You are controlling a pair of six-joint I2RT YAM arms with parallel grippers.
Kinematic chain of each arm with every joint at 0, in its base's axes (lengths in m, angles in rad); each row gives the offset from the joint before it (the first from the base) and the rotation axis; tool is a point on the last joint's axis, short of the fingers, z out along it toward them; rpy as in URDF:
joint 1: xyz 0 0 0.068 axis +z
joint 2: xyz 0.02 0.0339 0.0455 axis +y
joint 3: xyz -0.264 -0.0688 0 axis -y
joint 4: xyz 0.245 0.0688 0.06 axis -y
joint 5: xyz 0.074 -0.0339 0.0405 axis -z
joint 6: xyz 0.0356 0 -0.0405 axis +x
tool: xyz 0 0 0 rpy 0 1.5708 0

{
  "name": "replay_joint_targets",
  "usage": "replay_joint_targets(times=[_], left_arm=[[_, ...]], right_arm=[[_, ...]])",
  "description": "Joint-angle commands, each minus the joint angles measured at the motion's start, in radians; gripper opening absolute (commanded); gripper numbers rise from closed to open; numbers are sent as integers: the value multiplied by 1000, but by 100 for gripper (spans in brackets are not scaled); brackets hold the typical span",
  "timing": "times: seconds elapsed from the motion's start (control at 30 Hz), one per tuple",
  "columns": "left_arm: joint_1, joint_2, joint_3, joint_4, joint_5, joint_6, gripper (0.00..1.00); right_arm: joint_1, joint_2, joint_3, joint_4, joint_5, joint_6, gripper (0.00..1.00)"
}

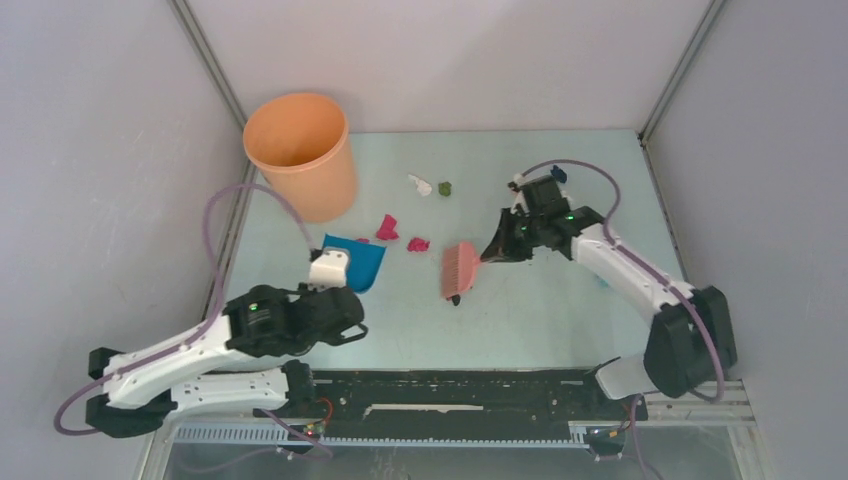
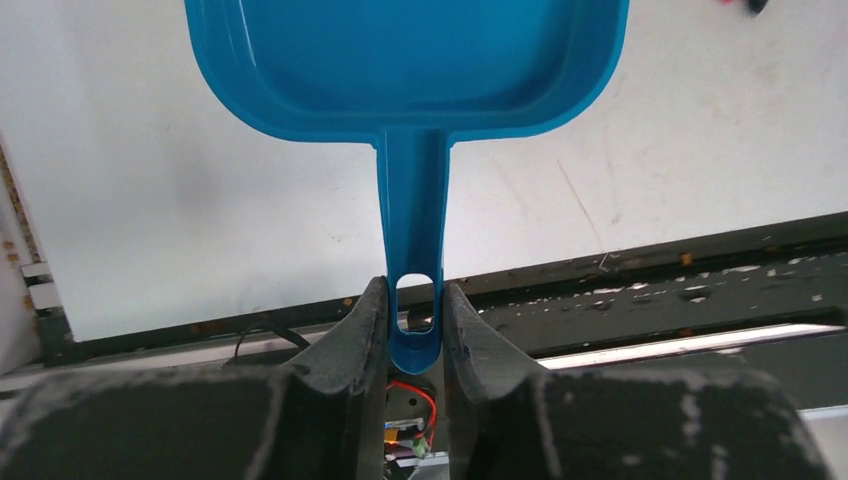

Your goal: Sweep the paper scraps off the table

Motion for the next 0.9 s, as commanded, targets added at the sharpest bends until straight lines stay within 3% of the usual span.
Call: replay_joint_targets(times=[0.0,0.23,0.33,0.47,0.57,0.7,0.87], left_arm=[[3,87,-27,69,64,95,0],[-2,90,-131,201,227,129,0],[-10,93,-155,230,279,151,0],[-24,114,-171,257,331,178,0],[-28,138,-188,294,357,208,0],[-28,197,-197,358,368,256,0],[-27,310,-191,455,429,325,0]], right_arm=[[-98,-159,44,-128,-153,-150,0],[-249,-265,148,-194,-203,-310,0],[-255,-235,222,-231,-174,-500,0],[-174,-197,273,-268,3,-741,0],[-77,-156,292,-279,242,-875,0],[16,-92,309,-298,427,-954,0],[75,47,390,-351,464,-919,0]])
